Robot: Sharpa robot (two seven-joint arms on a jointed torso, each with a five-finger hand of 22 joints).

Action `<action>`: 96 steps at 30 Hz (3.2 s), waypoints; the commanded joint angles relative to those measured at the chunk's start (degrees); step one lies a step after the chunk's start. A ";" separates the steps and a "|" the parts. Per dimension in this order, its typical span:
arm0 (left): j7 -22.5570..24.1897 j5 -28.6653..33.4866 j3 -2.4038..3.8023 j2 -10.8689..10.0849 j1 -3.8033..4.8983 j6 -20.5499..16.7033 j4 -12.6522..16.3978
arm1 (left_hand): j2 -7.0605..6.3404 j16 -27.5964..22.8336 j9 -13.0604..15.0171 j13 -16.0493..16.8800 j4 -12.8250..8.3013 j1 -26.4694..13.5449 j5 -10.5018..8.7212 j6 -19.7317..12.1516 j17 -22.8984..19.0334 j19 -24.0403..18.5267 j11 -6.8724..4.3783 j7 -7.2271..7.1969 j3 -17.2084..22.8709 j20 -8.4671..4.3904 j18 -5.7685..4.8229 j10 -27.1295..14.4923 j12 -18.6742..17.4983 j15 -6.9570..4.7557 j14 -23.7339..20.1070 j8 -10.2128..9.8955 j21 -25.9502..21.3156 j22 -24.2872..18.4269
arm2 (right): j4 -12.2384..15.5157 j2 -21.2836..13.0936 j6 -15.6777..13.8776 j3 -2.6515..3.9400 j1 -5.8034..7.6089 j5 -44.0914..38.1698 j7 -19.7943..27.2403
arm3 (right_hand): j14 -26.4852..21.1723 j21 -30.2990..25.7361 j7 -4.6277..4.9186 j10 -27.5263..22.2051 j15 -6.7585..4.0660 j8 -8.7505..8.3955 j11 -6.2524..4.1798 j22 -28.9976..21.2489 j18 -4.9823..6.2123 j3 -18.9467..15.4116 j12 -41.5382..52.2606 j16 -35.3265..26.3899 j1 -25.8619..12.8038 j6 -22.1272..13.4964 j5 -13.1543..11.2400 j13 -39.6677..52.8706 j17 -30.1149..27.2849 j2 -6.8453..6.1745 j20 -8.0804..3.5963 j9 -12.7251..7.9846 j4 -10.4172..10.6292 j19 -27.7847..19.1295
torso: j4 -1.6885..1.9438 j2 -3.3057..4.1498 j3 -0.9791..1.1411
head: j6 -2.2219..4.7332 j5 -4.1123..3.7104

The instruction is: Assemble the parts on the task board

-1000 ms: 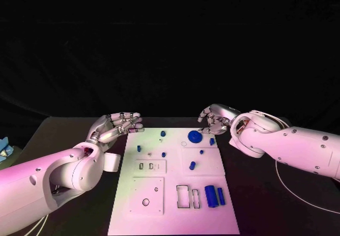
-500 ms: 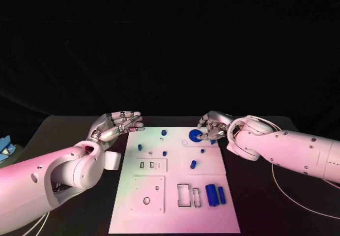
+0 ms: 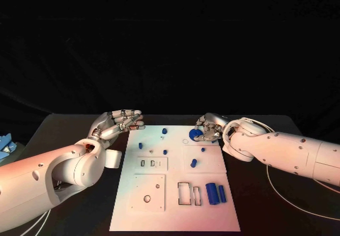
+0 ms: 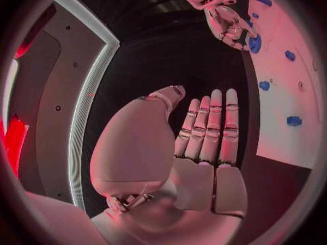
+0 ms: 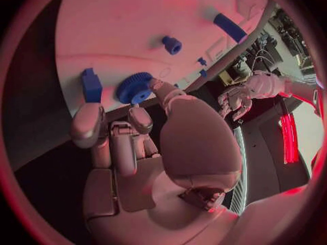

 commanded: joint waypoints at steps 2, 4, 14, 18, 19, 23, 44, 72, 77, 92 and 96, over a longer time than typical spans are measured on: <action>0.16 0.15 0.04 0.09 0.06 0.75 0.04 | 0.04 0.21 -0.07 0.02 -0.11 -0.54 -0.23 -0.36 0.07 0.15 0.09 1.14 0.13 -0.15 0.64 -0.20 -0.19 0.25 -0.18 -0.20 0.17 -0.08 | -0.39 0.21 -0.62 -0.02 -0.12 -1.15 0.26 | 5.08 -0.02 0.07 -0.25 0.38 0.21 0.18 0.16 -1.05 -0.14 0.38 0.42 0.65 -0.37 0.37 0.21 10.23 0.27 0.29 0.08 0.09 0.10 | -0.05 -0.01 -0.01 | -0.13 0.04; 0.14 0.15 0.04 0.08 0.06 0.77 0.03 | 0.04 0.21 -0.07 0.02 -0.11 -0.54 -0.23 -0.36 0.07 0.15 0.09 1.14 0.13 -0.15 0.64 -0.20 -0.19 0.25 -0.18 -0.20 0.17 -0.08 | -0.56 0.30 -0.61 -0.03 -0.14 -1.24 0.28 | 5.09 0.01 0.08 -0.22 0.40 0.25 0.20 0.22 -1.06 -0.09 0.49 0.44 0.73 -0.36 0.40 0.31 10.27 0.37 0.31 0.10 0.11 0.12 | -0.08 -0.01 -0.03 | -0.15 0.03; 0.00 0.15 0.04 0.08 0.06 0.91 -0.06 | 0.06 0.19 -0.08 0.02 -0.14 -0.56 -0.22 -0.40 0.09 0.10 0.12 1.17 0.16 -0.13 0.63 -0.24 -0.24 0.28 -0.27 -0.25 0.15 -0.09 | -0.74 0.49 -0.27 -0.05 -0.25 -2.44 0.13 | 5.20 0.78 -0.49 1.03 0.08 2.40 -0.30 1.51 -1.18 1.93 2.75 0.68 2.31 3.14 0.00 2.28 10.88 1.80 0.18 0.91 -0.06 0.47 | -0.01 -0.01 0.03 | -0.41 0.13; -0.10 0.15 0.04 0.07 0.06 1.02 -0.10 | 0.06 0.19 -0.08 0.02 -0.14 -0.56 -0.22 -0.40 0.09 0.10 0.12 1.17 0.16 -0.13 0.63 -0.24 -0.24 0.28 -0.27 -0.25 0.15 -0.09 | -0.59 0.38 -0.40 -0.06 -0.36 -4.40 0.11 | 5.35 1.50 -1.37 3.45 -0.49 3.87 -1.03 2.63 -1.34 3.53 5.60 0.93 3.36 5.69 0.06 5.19 11.60 1.99 -0.27 1.66 -0.87 0.89 | -0.08 -0.05 0.00 | -0.44 0.09; -0.11 0.15 0.04 0.07 0.06 1.03 -0.10 | 0.06 0.19 -0.08 0.02 -0.14 -0.56 -0.22 -0.40 0.09 0.10 0.12 1.17 0.16 -0.13 0.63 -0.24 -0.24 0.28 -0.27 -0.25 0.15 -0.09 | -0.55 0.36 -0.47 -0.06 -0.38 -4.73 0.12 | 5.39 1.67 -1.62 4.14 -0.67 4.23 -1.24 2.91 -1.39 3.96 6.40 0.98 3.54 6.29 0.17 6.01 11.75 2.05 -0.42 1.91 -1.08 0.99 | -0.09 -0.05 0.00 | -0.44 0.10; -0.18 0.15 0.04 0.06 0.06 1.11 -0.10 | 0.06 0.19 -0.08 0.02 -0.14 -0.56 -0.22 -0.40 0.09 0.10 0.12 1.17 0.16 -0.13 0.63 -0.24 -0.24 0.28 -0.27 -0.25 0.15 -0.09 | -0.19 0.29 -1.68 -0.06 -0.46 -6.43 0.47 | 5.45 2.13 -2.44 5.61 -1.27 5.45 -1.95 3.66 -1.50 5.54 8.11 1.08 3.91 8.09 0.15 7.80 12.04 2.37 -0.96 2.88 -1.73 1.26 | -0.12 -0.04 0.00 | -0.47 0.16; -0.05 0.15 0.04 0.13 0.06 1.00 -0.22 | 0.13 0.20 -0.10 0.02 -0.22 -0.59 -0.21 -0.44 0.14 0.00 0.15 1.20 0.23 -0.10 0.62 -0.29 -0.31 0.32 -0.41 -0.32 0.12 -0.13 | 6.49 0.68 -15.43 -0.02 -1.03 -22.99 2.15 | 5.75 3.56 -3.31 7.55 -2.01 6.58 -2.75 5.88 -1.92 7.45 10.10 1.53 2.69 9.18 0.70 9.97 13.44 2.01 -1.71 4.34 -1.97 2.26 | -0.06 -0.05 -0.05 | 0.13 0.85; 0.45 0.14 0.05 0.83 0.06 0.77 -0.18 | 0.17 0.20 -0.11 0.04 -0.39 -0.55 -0.20 -0.40 0.21 -0.11 0.17 1.23 0.34 -0.07 0.61 -0.28 -0.34 0.35 -0.58 -0.36 0.10 -0.17 | -0.20 12.45 -13.00 -0.36 -2.43 -25.13 2.95 | 5.76 3.48 -3.26 7.59 -2.03 6.41 -2.73 5.83 -1.91 7.83 10.14 1.54 2.51 8.97 1.03 10.03 13.49 1.92 -1.76 4.39 -2.00 2.21 | 0.15 0.08 -0.06 | -0.15 1.57; 0.47 0.14 0.05 0.93 0.06 0.69 -0.22 | 0.16 0.15 -0.11 0.04 -0.43 -0.55 -0.20 -0.39 0.21 -0.19 0.19 1.25 0.36 -0.04 0.59 -0.29 -0.35 0.39 -0.71 -0.38 0.07 -0.19 | -1.07 13.20 -12.28 -0.42 -2.86 -25.16 3.03 | 5.76 3.47 -3.24 7.61 -2.02 6.35 -2.71 5.83 -1.91 7.86 10.16 1.54 2.34 8.93 0.96 10.06 13.47 1.79 -1.77 4.40 -1.98 2.20 | 0.17 0.07 0.00 | -0.29 1.68; 0.39 0.14 0.05 1.07 0.07 0.75 -0.28 | 0.14 0.11 -0.12 0.04 -0.48 -0.56 -0.20 -0.39 0.21 -0.30 0.21 1.27 0.38 -0.01 0.57 -0.30 -0.37 0.43 -0.85 -0.40 0.02 -0.22 | -3.55 14.53 -10.60 -0.52 -3.26 -24.98 3.08 | 5.75 3.26 -3.14 7.47 -1.98 6.13 -2.64 5.61 -1.86 7.98 10.01 1.53 1.93 8.73 0.83 9.89 13.45 1.58 -1.77 4.41 -1.87 2.07 | -0.01 0.05 0.03 | -0.58 1.86; 0.35 0.14 0.05 1.09 0.07 0.76 -0.29 | 0.14 0.11 -0.12 0.04 -0.48 -0.56 -0.20 -0.39 0.21 -0.30 0.21 1.27 0.38 -0.01 0.57 -0.30 -0.37 0.43 -0.85 -0.40 0.02 -0.22 | -3.92 14.80 -10.21 -0.55 -3.32 -24.73 3.22 | 5.74 3.21 -3.13 7.41 -1.97 6.10 -2.62 5.55 -1.85 8.00 9.94 1.52 1.85 8.70 0.79 9.82 13.42 1.55 -1.76 4.41 -1.85 2.03 | 0.02 0.05 0.01 | -0.65 1.89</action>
